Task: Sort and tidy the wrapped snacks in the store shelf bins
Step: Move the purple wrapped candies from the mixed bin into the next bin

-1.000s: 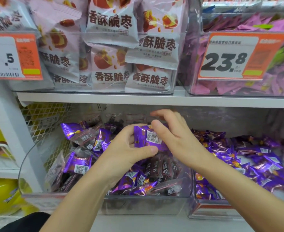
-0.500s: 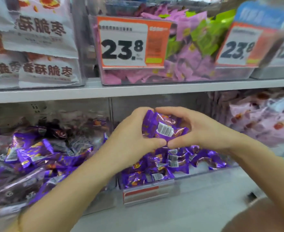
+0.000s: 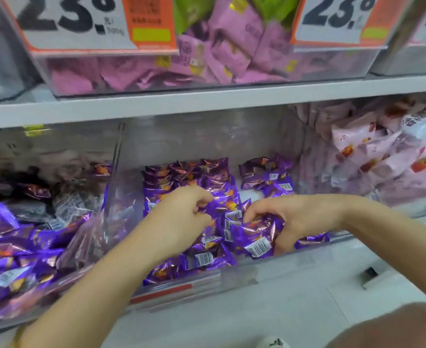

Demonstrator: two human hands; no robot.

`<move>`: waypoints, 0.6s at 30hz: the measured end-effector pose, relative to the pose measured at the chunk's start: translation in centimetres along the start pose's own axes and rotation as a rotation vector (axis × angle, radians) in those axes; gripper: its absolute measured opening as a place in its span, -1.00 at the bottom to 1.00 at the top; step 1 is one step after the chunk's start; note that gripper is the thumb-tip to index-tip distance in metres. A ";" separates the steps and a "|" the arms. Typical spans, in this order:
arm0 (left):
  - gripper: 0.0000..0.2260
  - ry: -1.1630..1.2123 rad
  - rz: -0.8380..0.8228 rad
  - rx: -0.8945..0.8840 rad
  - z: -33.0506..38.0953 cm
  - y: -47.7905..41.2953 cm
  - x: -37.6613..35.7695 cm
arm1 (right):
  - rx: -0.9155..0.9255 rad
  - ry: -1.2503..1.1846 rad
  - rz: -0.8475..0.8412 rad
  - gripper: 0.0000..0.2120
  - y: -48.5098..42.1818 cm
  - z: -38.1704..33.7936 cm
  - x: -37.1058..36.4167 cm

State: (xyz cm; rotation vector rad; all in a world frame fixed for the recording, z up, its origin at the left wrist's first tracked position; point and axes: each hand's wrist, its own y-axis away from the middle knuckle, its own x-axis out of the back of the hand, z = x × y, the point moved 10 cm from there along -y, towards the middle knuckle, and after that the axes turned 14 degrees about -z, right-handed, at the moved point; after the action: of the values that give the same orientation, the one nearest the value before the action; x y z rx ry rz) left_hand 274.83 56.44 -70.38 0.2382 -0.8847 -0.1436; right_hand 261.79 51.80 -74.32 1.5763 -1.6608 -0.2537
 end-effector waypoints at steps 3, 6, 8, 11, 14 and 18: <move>-0.74 -0.014 -0.010 0.004 -0.6 -0.1 -1.0 | -0.041 0.285 0.055 -0.48 -0.7 -0.1 0.2; -0.80 -0.057 -0.011 0.001 -1.0 -0.1 -1.7 | -0.048 0.498 0.101 -0.51 -0.8 -1.0 -0.2; -0.81 -0.057 0.013 -0.003 -1.2 -0.1 -1.8 | -0.067 0.683 0.154 -0.51 -0.7 -1.8 -0.3; -0.82 -0.037 0.039 -0.005 -1.5 0.0 -1.7 | -0.094 0.707 0.134 -0.50 -0.6 -2.1 -0.5; -0.81 -0.019 0.039 -0.015 -1.5 -0.1 -1.9 | -0.105 0.599 0.013 -0.44 -0.9 -1.5 -0.8; -0.81 0.009 0.027 -0.026 -1.4 0.1 -2.1 | -0.166 0.451 -0.073 -0.39 -0.1 0.2 -0.4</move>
State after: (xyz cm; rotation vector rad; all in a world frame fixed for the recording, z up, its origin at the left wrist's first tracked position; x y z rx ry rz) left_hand 274.63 57.15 -72.79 0.2030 -0.8763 -0.1289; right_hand 261.72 52.04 -74.62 1.4420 -1.2046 -0.0626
